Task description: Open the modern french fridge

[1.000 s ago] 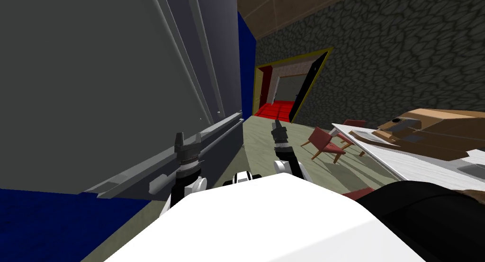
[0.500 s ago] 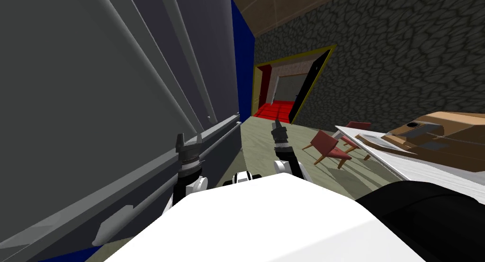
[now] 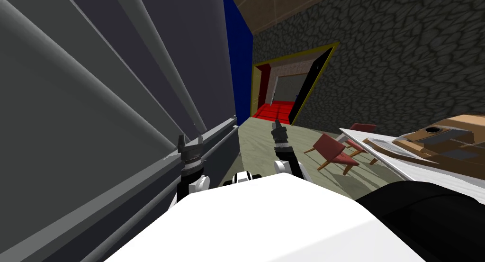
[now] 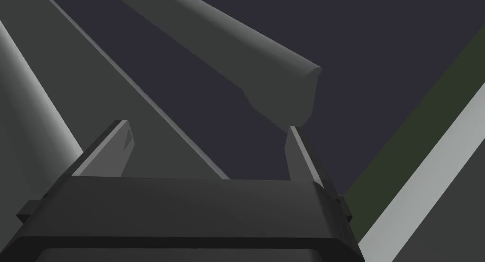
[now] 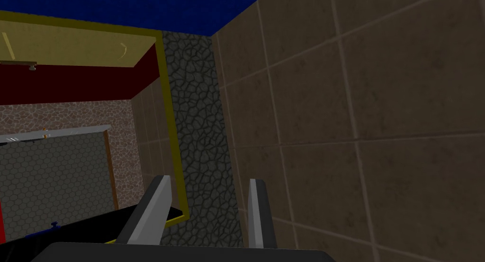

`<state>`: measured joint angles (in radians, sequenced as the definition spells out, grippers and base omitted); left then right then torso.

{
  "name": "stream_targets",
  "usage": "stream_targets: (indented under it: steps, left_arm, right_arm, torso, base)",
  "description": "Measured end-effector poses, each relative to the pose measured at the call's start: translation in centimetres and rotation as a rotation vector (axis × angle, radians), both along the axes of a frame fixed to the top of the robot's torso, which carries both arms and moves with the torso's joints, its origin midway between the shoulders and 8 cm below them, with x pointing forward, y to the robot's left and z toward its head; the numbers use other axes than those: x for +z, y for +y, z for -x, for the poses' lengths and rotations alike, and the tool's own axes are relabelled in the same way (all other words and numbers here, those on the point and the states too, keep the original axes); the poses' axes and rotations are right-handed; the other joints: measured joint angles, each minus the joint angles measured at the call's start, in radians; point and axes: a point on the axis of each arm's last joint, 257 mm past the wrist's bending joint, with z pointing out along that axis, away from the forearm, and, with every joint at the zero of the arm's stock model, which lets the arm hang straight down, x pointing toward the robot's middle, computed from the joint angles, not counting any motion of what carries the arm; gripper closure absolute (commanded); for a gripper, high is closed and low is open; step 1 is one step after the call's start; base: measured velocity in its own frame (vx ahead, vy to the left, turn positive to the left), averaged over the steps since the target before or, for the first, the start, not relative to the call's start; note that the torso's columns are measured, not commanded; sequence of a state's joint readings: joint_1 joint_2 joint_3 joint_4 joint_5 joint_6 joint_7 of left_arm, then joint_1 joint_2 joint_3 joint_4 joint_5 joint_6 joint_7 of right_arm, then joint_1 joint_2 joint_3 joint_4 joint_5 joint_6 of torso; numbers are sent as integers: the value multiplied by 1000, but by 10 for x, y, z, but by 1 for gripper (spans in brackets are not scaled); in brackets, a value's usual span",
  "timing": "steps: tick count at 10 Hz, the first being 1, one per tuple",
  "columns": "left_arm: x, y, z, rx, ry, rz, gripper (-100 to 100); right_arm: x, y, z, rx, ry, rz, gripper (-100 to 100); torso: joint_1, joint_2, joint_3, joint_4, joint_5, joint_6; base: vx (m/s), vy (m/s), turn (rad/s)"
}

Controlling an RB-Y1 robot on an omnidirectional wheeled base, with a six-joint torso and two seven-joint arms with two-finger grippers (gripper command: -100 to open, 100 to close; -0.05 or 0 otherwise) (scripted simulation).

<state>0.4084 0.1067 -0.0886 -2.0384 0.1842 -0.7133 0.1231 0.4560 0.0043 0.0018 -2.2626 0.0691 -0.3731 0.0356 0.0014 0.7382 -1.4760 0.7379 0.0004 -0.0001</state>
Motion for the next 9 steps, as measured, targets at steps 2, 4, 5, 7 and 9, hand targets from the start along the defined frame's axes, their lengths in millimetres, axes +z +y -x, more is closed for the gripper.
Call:
stream_targets:
  steps: [2, 4, 5, 7, 9]
  left_arm:
    - [-4, 4, -2, 4, 1, 51, -100]
    - [1, 5, -1, 3, -2, 54, -100]
    - [6, 4, 0, 2, -2, 54, -100]
    - [15, 5, -1, 0, 4, 53, -100]
    - [12, 4, -2, -1, 4, 54, 100]
  right_arm:
    - [0, 0, 0, 0, 0, 0, 0]
    - [0, 0, 0, 0, 0, 0, 0]
    - [0, 0, 0, 0, 0, 0, 0]
    - [0, 0, 0, 0, 0, 0, 0]
    - [0, 0, 0, 0, 0, 0, 0]
  torso:
    - [-2, 1, 1, 0, -1, 0]
    - [2, 5, 4, 2, 0, 0]
    - [0, 2, 2, 1, 0, 0]
    - [-2, 0, -1, 1, -1, 0]
    - [-1, 3, 2, 1, 0, -1]
  base:
    - [130, -55, -8]
    - [49, -4, 10]
    - [48, -1, 11]
    - [33, -4, 3]
    - [-33, 7, -26]
